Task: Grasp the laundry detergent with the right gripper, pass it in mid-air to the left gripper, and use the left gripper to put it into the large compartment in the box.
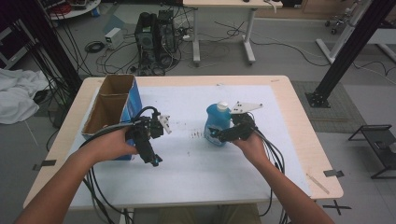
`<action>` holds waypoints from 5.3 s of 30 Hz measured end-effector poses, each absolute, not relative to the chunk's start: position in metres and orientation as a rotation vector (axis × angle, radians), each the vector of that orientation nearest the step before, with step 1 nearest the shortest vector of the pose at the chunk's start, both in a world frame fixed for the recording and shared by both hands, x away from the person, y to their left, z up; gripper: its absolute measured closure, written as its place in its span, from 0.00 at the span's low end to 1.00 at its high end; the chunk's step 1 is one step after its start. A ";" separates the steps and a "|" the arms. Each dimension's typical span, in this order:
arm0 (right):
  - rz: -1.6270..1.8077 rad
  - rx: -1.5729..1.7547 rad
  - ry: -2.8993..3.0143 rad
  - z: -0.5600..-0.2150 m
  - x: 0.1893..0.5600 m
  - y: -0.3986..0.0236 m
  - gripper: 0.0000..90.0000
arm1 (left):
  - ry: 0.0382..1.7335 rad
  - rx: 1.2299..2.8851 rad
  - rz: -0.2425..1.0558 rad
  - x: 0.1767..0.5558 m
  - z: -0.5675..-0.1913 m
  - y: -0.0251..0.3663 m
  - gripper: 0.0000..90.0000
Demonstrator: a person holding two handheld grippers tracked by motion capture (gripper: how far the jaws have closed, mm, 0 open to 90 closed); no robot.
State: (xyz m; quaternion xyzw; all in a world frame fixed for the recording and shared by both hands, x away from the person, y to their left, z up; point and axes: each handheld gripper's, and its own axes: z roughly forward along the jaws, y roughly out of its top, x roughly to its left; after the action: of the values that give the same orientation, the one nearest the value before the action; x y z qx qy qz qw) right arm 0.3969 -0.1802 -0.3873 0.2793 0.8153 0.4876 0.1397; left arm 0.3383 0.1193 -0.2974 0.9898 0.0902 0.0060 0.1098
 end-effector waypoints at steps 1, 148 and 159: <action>1.409 0.807 2.356 -0.387 0.397 -0.180 0.09 | 0.265 2.910 0.019 0.338 -0.298 0.119 0.15; 1.566 -0.100 2.679 -0.321 0.360 -0.153 0.49 | -0.011 2.891 -0.049 0.363 -0.220 -0.012 0.16; 1.521 -0.001 2.746 -0.321 0.355 -0.155 0.49 | -0.020 2.905 -0.062 0.362 -0.225 -0.014 0.21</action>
State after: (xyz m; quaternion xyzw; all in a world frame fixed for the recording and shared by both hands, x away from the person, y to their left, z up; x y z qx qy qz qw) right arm 0.3550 -0.1552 -0.3205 -0.0004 0.8747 0.4846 0.0011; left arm 0.3616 -0.0144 -0.2246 0.9928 -0.0067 -0.0212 0.1177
